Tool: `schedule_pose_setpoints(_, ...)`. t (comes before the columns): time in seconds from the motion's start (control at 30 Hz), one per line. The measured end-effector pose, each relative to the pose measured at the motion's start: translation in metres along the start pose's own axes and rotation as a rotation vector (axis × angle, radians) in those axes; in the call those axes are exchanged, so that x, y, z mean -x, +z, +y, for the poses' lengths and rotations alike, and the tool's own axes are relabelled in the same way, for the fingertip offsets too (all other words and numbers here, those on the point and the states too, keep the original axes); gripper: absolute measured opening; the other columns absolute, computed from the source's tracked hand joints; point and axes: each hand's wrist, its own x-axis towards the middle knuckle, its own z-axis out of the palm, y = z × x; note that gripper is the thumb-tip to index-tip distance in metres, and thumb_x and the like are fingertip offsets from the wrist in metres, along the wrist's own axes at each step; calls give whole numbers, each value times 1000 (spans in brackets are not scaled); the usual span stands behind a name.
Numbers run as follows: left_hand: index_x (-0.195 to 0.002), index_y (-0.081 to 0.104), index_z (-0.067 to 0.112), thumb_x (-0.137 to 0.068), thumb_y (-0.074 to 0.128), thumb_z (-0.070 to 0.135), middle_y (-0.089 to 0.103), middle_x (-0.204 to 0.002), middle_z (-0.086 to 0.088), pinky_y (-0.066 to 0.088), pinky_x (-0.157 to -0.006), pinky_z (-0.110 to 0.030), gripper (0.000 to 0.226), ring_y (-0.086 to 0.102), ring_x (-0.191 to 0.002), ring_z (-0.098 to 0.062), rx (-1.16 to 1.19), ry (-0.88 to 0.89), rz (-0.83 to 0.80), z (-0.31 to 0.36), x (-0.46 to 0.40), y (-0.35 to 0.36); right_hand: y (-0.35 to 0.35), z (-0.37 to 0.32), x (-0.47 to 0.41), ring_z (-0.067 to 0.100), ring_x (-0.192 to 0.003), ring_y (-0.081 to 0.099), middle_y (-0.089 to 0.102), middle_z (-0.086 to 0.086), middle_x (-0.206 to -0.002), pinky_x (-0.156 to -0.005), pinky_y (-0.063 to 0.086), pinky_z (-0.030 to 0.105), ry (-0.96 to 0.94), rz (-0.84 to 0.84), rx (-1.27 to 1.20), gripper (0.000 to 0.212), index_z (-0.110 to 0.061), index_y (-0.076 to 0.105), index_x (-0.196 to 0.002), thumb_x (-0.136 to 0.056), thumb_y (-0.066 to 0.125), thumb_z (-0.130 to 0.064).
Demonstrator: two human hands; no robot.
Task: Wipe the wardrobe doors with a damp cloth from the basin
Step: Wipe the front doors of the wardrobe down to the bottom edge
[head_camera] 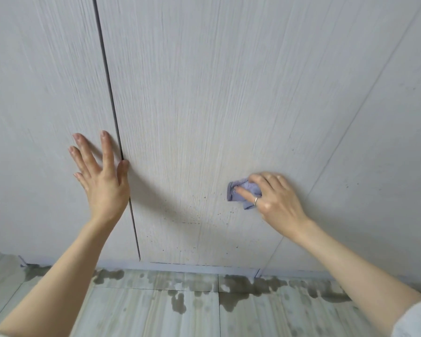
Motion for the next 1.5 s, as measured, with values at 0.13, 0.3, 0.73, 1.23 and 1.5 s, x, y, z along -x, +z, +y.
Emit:
schedule_pose_setpoints(0.13,-151,3,26,-100,41,19,-16,-156,-17,1,-107,-65,63,-17,-142,-38,-9,6,12,0,-2,1,-23,44,-48,28,-93,43,52,11,-107,-73,39,40,334,339,-10,41,-15,68,-114,-84,48,5)
schedule_pose_setpoints(0.3,-151,5,25,-101,40,20,-15,-156,-18,1,-108,-64,61,-16,-142,-38,-2,-4,18,1,1,6,-4,24,-22,33,-95,50,59,19,-104,-80,34,40,425,328,-11,28,-10,72,-104,-83,58,2)
schedule_pose_setpoints(0.73,-150,3,35,-102,33,17,-18,-156,-13,-5,-110,-58,60,-19,-142,-33,87,-45,60,-5,16,25,-28,63,-19,29,-92,41,57,20,-100,-74,33,38,419,311,42,32,-4,70,-96,-76,48,7)
schedule_pose_setpoints(1.23,-151,7,27,-100,34,11,-14,-155,-22,-12,-105,-36,60,-16,-141,-39,35,42,45,-18,17,26,6,27,66,30,-89,43,55,23,-96,-61,45,38,673,97,-109,45,-2,69,-100,-60,68,18)
schedule_pose_setpoints(1.5,-151,6,24,-101,35,11,-16,-154,-22,-9,-106,-42,60,-18,-141,-39,36,74,8,-19,20,24,40,-28,107,38,-81,56,52,22,-92,-54,46,37,897,-52,-184,47,0,68,-94,-53,65,23)
